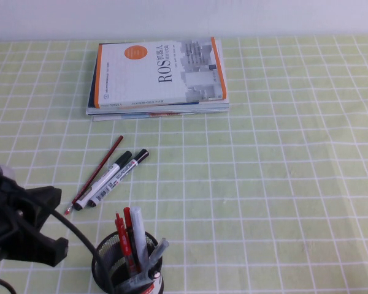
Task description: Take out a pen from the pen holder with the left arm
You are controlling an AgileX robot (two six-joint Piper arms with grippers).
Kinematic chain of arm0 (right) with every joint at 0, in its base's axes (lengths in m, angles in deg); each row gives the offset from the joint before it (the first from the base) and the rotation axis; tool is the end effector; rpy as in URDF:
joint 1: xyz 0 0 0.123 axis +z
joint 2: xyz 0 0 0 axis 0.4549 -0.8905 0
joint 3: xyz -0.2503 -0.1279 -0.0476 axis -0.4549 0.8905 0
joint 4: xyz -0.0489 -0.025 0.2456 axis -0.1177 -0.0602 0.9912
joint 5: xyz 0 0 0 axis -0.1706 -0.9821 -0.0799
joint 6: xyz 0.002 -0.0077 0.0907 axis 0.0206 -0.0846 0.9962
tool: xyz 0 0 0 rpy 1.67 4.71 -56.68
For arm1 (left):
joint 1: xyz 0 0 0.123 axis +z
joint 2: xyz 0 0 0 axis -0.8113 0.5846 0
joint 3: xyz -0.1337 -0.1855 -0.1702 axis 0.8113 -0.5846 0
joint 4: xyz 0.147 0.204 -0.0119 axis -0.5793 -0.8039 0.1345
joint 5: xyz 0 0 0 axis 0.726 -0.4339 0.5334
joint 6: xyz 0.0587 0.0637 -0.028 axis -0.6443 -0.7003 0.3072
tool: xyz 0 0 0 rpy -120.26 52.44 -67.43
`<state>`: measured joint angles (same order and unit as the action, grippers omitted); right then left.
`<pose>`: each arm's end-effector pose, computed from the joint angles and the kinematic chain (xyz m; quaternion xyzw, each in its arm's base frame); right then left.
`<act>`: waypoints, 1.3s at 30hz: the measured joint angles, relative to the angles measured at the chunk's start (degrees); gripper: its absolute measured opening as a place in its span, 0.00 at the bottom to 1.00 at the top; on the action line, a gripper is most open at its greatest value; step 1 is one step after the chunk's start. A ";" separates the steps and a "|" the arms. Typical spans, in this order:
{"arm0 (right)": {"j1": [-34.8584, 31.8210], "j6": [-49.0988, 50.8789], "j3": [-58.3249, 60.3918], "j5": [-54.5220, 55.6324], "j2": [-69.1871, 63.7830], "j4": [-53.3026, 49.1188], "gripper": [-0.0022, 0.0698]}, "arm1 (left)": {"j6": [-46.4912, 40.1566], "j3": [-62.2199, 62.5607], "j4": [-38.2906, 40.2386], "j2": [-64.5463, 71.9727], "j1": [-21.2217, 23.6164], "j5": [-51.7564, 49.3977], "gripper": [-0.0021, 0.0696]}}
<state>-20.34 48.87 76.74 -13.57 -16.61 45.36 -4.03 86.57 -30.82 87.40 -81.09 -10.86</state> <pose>0.0513 0.0109 0.1712 0.0041 0.8047 0.1048 0.5844 0.1319 -0.0680 0.2805 0.2271 0.8426 -0.1064 0.4765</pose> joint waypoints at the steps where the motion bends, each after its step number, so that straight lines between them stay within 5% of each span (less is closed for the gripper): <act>1: 0.00 0.00 0.00 0.00 0.00 0.00 0.01 | -0.11 -0.42 -0.46 -0.27 0.00 1.16 0.03; 8: 0.00 0.00 0.00 0.00 0.00 0.00 0.01 | -1.82 -9.44 -2.18 -11.97 1.45 10.14 0.03; 21: 0.00 0.00 0.00 0.00 0.00 0.00 0.01 | -1.42 -26.72 0.01 -41.45 20.86 13.82 0.03; 30: 0.00 0.00 0.00 0.00 0.00 0.00 0.01 | -0.17 -30.75 0.14 -43.38 21.66 13.97 0.02; 39: 0.00 0.00 0.00 0.00 0.00 0.00 0.01 | -0.17 -30.86 0.14 -43.38 21.66 1.73 0.02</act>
<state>-20.34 48.87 76.74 -13.57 -16.61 45.36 -4.20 55.72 -30.68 44.02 -59.43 -9.13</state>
